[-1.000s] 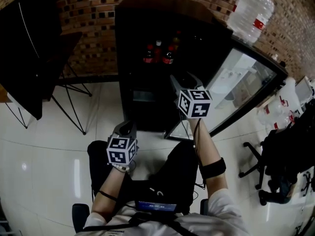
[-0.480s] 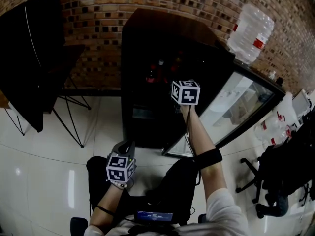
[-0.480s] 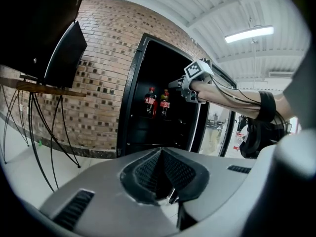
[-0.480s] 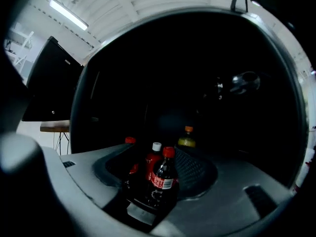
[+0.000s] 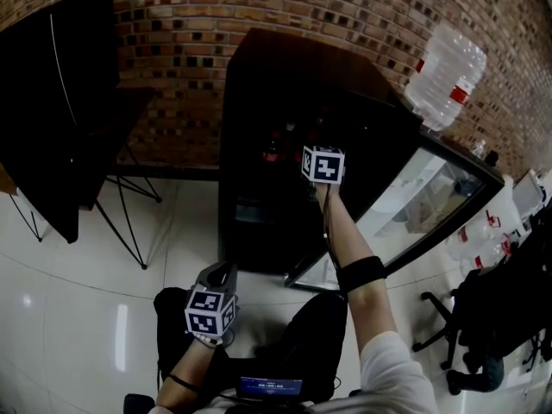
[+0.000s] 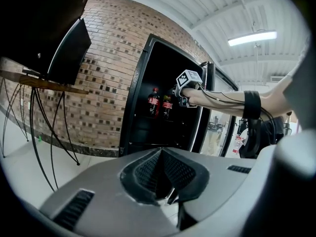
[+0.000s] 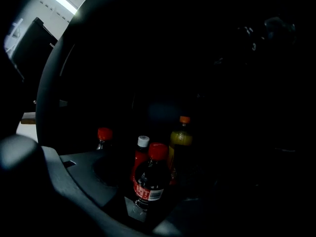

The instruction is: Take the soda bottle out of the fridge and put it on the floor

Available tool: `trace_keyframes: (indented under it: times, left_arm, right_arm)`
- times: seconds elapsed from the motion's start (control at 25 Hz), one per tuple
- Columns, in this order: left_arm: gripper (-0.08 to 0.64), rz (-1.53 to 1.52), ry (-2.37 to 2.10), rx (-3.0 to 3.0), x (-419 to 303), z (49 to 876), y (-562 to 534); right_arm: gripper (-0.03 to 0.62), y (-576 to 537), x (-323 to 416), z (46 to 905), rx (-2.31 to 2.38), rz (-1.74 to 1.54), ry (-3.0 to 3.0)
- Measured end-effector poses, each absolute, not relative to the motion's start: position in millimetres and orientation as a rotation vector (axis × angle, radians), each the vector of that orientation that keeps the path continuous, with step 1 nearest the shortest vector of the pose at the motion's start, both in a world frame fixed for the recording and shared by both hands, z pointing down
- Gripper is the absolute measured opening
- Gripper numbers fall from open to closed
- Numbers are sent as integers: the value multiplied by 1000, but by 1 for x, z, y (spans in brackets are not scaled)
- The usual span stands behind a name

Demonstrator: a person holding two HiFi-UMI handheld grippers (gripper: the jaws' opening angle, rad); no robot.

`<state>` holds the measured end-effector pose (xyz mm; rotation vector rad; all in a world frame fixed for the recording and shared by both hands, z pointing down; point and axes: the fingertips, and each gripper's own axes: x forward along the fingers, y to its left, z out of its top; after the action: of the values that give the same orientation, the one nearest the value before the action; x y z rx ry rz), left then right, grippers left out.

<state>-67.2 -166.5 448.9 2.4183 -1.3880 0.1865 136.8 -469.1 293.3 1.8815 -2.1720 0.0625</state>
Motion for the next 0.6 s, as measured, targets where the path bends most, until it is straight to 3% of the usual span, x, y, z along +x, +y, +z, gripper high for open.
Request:
trace_keyframes:
  times: [0.2, 0.36, 0.6]
  left_arm:
    - [2, 164, -1401, 2415, -77, 444, -169]
    - [2, 154, -1404, 2414, -79, 441, -169]
    - [2, 156, -1403, 2407, -80, 443, -167]
  right_arm:
    - [270, -479, 142, 299, 1901, 39, -2138]
    - [211, -481, 142, 299, 1897, 18, -2142]
    - [179, -483, 137, 299, 1874, 18, -2144]
